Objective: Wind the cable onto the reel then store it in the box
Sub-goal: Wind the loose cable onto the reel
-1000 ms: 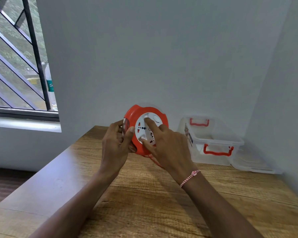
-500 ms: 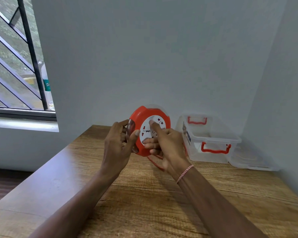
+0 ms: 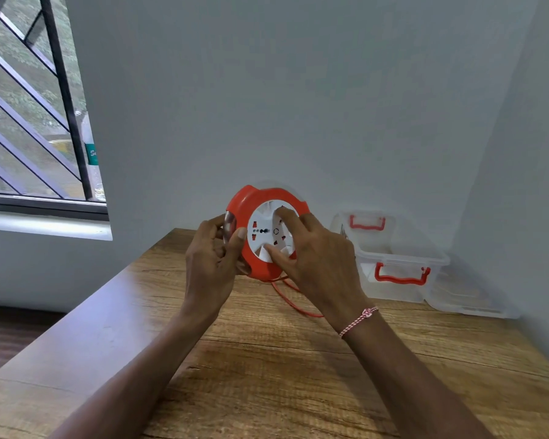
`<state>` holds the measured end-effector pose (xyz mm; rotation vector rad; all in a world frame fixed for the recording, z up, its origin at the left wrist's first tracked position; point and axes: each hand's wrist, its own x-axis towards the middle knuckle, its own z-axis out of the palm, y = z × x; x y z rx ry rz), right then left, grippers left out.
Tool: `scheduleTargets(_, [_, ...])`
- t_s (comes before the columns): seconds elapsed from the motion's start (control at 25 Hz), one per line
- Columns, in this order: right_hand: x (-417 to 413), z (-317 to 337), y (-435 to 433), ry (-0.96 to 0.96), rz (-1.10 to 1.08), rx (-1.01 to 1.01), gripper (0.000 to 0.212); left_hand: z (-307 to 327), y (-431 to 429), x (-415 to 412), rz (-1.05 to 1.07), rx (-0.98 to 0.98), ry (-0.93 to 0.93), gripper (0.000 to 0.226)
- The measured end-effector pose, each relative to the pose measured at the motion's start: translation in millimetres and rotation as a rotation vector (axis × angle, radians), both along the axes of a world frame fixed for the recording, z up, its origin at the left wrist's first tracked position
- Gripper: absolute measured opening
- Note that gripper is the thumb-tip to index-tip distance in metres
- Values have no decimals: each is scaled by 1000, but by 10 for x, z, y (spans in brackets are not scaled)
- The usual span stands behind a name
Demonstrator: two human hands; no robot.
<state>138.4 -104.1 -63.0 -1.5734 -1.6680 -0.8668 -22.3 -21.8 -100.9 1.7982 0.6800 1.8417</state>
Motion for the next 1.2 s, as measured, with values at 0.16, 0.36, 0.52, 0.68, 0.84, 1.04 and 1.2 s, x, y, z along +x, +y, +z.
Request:
scheduleTargets(0.16, [-21, -56, 31, -20, 24, -23, 67, -4, -26, 22, 2, 38, 12, 33])
scheduleTargets(0.36, [-86, -102, 67, 229, 28, -10, 66, -35, 4, -12, 42, 95, 78, 29])
scheduleTargets(0.52, [-243, -91, 129, 1212, 256, -85, 44, -47, -17, 7, 76, 170, 131, 32])
scheduleTargets(0.68, [-187, -36, 105, 1499, 438, -208, 49, -58, -11, 16, 90, 153, 133, 21])
scheduleTargets(0.84, [55, -7, 38, 512, 17, -28, 47, -41, 46, -19, 53, 42, 46, 26])
scheduleTargets(1.04, [119, -38, 42, -130, 60, -7, 61, -32, 51, -34, 28, 15, 24, 35])
scheduleTargets(1.2, [77, -40, 49, -153, 16, -59, 66, -32, 20, -20, 37, 57, 63, 38])
